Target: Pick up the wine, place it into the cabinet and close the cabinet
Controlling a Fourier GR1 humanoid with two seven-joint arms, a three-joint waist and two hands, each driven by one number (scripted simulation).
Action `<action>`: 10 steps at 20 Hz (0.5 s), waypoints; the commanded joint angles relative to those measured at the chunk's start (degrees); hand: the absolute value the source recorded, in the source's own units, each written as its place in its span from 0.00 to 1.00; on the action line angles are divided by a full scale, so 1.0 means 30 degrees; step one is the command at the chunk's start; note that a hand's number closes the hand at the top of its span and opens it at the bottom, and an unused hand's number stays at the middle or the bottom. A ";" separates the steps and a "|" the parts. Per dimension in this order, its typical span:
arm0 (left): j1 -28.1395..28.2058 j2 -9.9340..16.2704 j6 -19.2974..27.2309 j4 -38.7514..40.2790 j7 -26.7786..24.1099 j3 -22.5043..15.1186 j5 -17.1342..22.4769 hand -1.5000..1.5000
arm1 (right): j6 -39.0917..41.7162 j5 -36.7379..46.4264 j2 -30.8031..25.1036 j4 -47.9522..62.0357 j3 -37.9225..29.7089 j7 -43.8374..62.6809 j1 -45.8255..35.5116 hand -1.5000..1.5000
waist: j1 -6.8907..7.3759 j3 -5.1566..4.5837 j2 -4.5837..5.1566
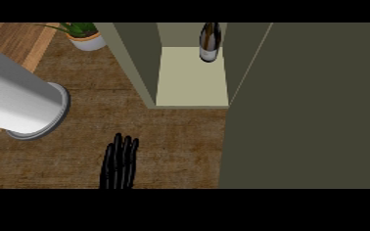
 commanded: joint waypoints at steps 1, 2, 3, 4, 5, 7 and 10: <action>0.1588 0.1589 -0.0859 -0.1468 -0.0406 -0.0233 -0.0313 0.00 | 0.0686 -0.2504 -0.0674 -0.2771 -0.0672 0.0879 0.1011 1.00 | -0.0029 -0.0004 -0.0011; 0.1270 0.2299 -0.0186 -0.3210 0.0739 -0.0257 -0.0512 0.00 | 0.1058 -0.2941 -0.0921 -0.2496 -0.1012 0.0742 0.1033 1.00 | -0.0041 0.0009 -0.0019; 0.2163 0.2971 -0.2305 -0.2314 -0.0426 0.1167 0.0852 0.00 | 0.1590 -0.2585 -0.0560 -0.1849 -0.0325 -0.0087 0.1556 1.00 | -0.0002 -0.0009 0.0006; 0.2613 0.2959 -0.2371 -0.2245 -0.0915 0.1799 0.1066 0.00 | 0.0574 -0.1730 0.0276 -0.2076 0.0995 0.0684 0.1217 1.00 | 0.0071 -0.0024 0.0003; 0.2502 0.2715 -0.1434 -0.2983 -0.0460 0.1075 0.0448 0.00 | 0.0446 -0.3054 -0.0069 -0.2835 0.1099 0.2077 0.1539 1.00 | 0.0002 -0.0016 -0.0030; 0.3153 0.3797 -0.2254 -0.3369 -0.0795 0.1842 0.0863 0.00 | 0.0497 -0.2785 0.0812 -0.2142 0.2307 0.1457 0.2710 1.00 | 0.0039 -0.0018 -0.0039; 0.3175 0.4449 -0.2610 -0.3963 -0.0611 0.3538 0.1467 0.00 | -0.0144 -0.2728 0.0975 -0.1945 0.3236 0.2863 0.1439 1.00 | 0.0144 -0.0027 0.0008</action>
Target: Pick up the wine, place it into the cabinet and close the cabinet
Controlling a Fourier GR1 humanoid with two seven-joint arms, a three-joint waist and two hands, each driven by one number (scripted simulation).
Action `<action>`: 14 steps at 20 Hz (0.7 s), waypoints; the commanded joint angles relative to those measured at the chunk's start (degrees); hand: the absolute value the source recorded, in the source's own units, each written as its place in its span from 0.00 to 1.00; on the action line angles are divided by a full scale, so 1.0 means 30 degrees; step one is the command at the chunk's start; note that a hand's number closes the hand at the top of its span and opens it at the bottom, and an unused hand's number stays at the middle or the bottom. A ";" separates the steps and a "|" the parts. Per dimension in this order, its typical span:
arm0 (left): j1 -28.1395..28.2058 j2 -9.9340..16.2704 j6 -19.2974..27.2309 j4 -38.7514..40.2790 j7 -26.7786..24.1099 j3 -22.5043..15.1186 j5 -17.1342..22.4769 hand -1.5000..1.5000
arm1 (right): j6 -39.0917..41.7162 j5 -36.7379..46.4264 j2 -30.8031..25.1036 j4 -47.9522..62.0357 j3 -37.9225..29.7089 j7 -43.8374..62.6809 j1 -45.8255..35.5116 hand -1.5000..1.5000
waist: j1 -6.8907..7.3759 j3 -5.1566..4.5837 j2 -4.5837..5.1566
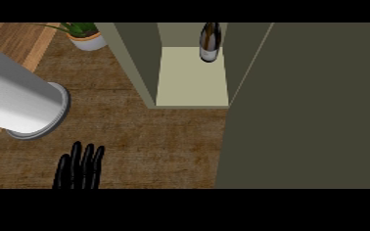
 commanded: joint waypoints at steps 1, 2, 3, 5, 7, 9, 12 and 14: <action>0.0508 0.1805 -0.1340 -0.1507 0.0406 0.2618 0.1490 0.00 | -0.0255 -0.3019 -0.0238 -0.3376 0.0630 0.2152 0.1271 1.00 | -0.0085 -0.0012 -0.0018; 0.1686 0.1521 -0.1084 -0.1295 -0.0590 0.1425 0.0591 0.00 | -0.0247 -0.3413 -0.0166 -0.3258 0.0628 0.2183 0.1470 1.00 | 0.0017 -0.0005 -0.0037; 0.1605 0.0743 -0.2115 0.0256 -0.1432 0.2182 0.1378 0.00 | -0.0286 -0.2686 0.0148 -0.3852 0.2001 0.2298 0.2413 1.00 | -0.0132 -0.0032 -0.0056; 0.2273 0.1722 -0.2553 -0.0885 -0.1170 0.3377 0.2179 0.00 | 0.0533 -0.2163 0.0036 -0.3833 0.3298 0.1684 0.3287 1.00 | -0.0121 -0.0017 -0.0079; 0.2920 0.2101 -0.2884 -0.1358 -0.1491 0.3811 0.2342 0.00 | 0.0699 -0.1088 0.0102 -0.3292 0.4651 0.1964 0.1302 1.00 | 0.0147 -0.0032 -0.0078; 0.3361 0.3301 -0.3944 -0.1904 -0.1068 0.5502 0.3564 0.00 | 0.0837 -0.0407 0.0079 -0.3881 0.6001 0.1923 0.1761 1.00 | 0.0076 -0.0042 -0.0134; 0.4166 0.3493 -0.5083 -0.1324 -0.1335 0.6868 0.4405 0.00 | 0.0022 0.0411 0.0955 -0.3261 0.7536 0.2017 0.1070 1.00 | 0.0105 -0.0030 -0.0067; 0.4490 0.4085 -0.5460 -0.1889 -0.1187 0.7844 0.4780 0.00 | -0.0706 0.2218 0.1537 -0.3441 0.9535 0.2246 0.0968 1.00 | 0.0032 -0.0039 -0.0134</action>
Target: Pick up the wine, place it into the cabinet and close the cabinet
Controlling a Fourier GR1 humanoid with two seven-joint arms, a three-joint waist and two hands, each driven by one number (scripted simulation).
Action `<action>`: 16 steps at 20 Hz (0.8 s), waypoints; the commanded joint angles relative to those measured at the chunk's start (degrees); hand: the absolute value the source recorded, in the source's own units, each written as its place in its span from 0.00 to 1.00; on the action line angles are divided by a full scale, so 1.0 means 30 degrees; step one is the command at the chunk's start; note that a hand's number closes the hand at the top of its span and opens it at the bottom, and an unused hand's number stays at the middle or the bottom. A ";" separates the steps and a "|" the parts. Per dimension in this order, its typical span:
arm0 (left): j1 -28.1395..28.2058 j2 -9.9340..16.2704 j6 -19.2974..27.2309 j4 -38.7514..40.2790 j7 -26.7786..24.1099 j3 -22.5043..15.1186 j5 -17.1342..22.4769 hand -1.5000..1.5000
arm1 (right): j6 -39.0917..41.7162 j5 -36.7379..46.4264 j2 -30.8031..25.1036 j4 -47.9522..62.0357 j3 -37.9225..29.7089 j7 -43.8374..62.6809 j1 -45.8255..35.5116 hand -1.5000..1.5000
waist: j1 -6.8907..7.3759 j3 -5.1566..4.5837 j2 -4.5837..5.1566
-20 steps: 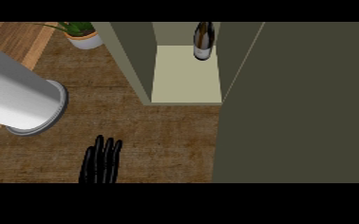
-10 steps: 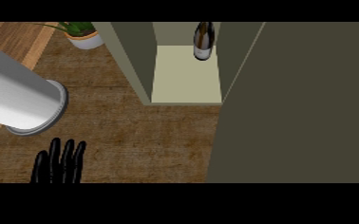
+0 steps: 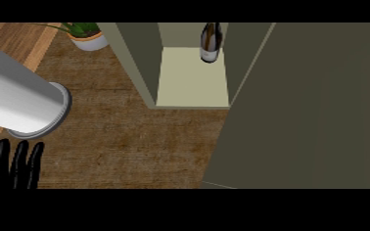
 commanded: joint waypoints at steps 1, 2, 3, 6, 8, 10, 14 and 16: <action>0.1678 0.0805 -0.1280 -0.0343 -0.0590 0.1570 0.0632 0.00 | -0.0650 0.1502 -0.0019 -0.3971 0.2613 0.1102 0.0676 1.00 | 0.0006 0.0001 -0.0061; 0.1793 0.0949 -0.1959 0.0350 -0.0500 0.1834 0.1064 0.00 | -0.1575 0.2267 0.0418 -0.4211 0.3455 0.1927 0.0377 1.00 | -0.0078 -0.0030 -0.0101; 0.1664 0.1371 -0.1749 -0.0296 0.0061 0.2423 0.1224 0.00 | -0.1675 0.2775 0.0732 -0.3361 0.3486 0.1725 -0.0426 1.00 | -0.0037 -0.0009 -0.0039; 0.2250 0.1722 -0.3132 0.0136 -0.0244 0.3736 0.1995 0.00 | -0.2774 0.4015 0.1103 -0.2852 0.5576 0.1359 -0.0488 1.00 | -0.0100 -0.0014 -0.0095; 0.2077 0.1480 -0.3191 0.0509 -0.0072 0.4078 0.2295 0.00 | -0.4751 0.4959 0.1114 -0.2808 0.7176 0.1413 -0.1064 1.00 | -0.0196 -0.0030 -0.0114; 0.3037 0.2103 -0.3713 -0.0677 -0.0010 0.4095 0.2012 0.00 | -0.6490 0.5441 0.1116 -0.2287 0.7559 0.1436 -0.2457 1.00 | 0.0088 -0.0020 -0.0100; 0.2490 0.2064 -0.3784 -0.0007 0.0756 0.4993 0.2731 0.00 | -0.7853 0.7666 0.1096 -0.0778 0.9271 0.0246 -0.3580 1.00 | -0.0078 -0.0024 -0.0067; 0.2762 0.1874 -0.5122 0.0568 0.0515 0.5066 0.3171 0.00 | -0.8610 0.7928 0.1089 0.0236 0.9161 0.0108 -0.4782 1.00 | 0.0078 -0.0034 -0.0021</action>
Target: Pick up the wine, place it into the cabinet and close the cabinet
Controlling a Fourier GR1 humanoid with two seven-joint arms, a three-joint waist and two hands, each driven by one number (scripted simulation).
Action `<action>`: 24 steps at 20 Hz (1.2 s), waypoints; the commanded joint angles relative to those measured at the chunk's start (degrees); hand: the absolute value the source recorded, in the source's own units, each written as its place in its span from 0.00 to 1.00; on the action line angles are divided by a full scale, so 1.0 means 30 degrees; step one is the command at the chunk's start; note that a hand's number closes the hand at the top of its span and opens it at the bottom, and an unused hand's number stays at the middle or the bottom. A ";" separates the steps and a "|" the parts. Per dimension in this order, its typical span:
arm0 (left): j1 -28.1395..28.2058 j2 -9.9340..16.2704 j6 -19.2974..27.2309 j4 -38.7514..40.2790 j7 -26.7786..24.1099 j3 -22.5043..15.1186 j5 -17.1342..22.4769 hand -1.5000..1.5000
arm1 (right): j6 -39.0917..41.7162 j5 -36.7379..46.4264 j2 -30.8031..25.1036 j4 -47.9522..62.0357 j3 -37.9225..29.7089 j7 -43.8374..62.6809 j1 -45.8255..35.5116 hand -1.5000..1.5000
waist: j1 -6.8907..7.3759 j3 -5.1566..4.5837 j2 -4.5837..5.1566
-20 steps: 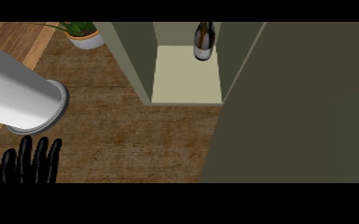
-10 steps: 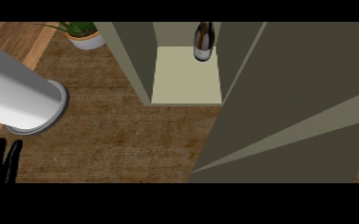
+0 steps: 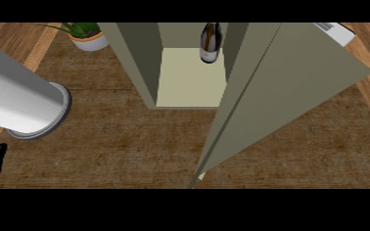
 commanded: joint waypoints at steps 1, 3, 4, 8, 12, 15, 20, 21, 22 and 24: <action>0.0026 0.0289 -0.1598 0.0508 0.0534 0.1554 0.1282 0.00 | -0.1329 0.2079 0.0738 -0.0003 0.3125 -0.0254 -0.1922 1.00 | 0.0053 0.0017 0.0092; 0.0194 0.0266 -0.1407 -0.0223 0.0800 0.1049 0.1126 0.00 | -0.2988 0.2535 0.0719 0.0215 0.3558 0.0369 -0.3609 1.00 | 0.0184 -0.0008 0.0028; -0.0545 0.0076 -0.0557 -0.0745 0.1293 0.0792 0.0918 0.00 | -0.3100 0.2393 0.0708 0.0411 0.3185 0.0941 -0.4449 1.00 | 0.0087 0.0006 0.0103; -0.0694 -0.0273 -0.1910 0.0542 0.1087 0.1250 0.1161 0.00 | -0.4907 0.2621 0.0663 0.2217 0.3306 0.0608 -0.6393 1.00 | 0.0236 0.0002 0.0133; -0.1831 -0.0484 -0.0621 -0.0161 0.2210 0.0929 0.1135 0.00 | -0.5885 0.0709 0.0630 0.2846 0.1773 0.1505 -0.9149 1.00 | 0.0336 0.0002 0.0224; -0.2653 -0.0987 -0.1212 0.0861 0.1802 0.0669 0.0851 0.00 | -0.6746 -0.1197 0.0623 0.4535 0.0494 0.0471 -1.0902 1.00 | 0.0523 -0.0018 0.0364; -0.1886 -0.1282 -0.0854 0.0286 0.2039 0.0359 0.0408 0.00 | -0.8238 -0.3305 0.0690 0.7341 -0.1586 0.0735 -1.5511 1.00 | 0.0781 0.0002 0.0255; -0.1648 -0.0842 -0.1536 0.0698 0.2364 0.1165 0.1025 0.00 | -0.8798 -0.3827 0.0708 0.7725 -0.1985 0.0584 -1.6481 1.00 | 0.0814 0.0003 0.0238; -0.2932 -0.1356 -0.0227 0.0122 0.2710 0.0482 0.0485 0.00 | -0.8236 -0.4706 0.0723 0.9131 -0.2909 -0.0254 -1.7170 1.00 | 0.0649 0.0027 0.0346; -0.1870 -0.1328 -0.1204 0.0618 0.2264 0.0972 0.0584 0.00 | -0.8697 -0.4640 0.0743 1.0751 -0.3492 0.0184 -1.9515 1.00 | 0.0855 0.0003 0.0238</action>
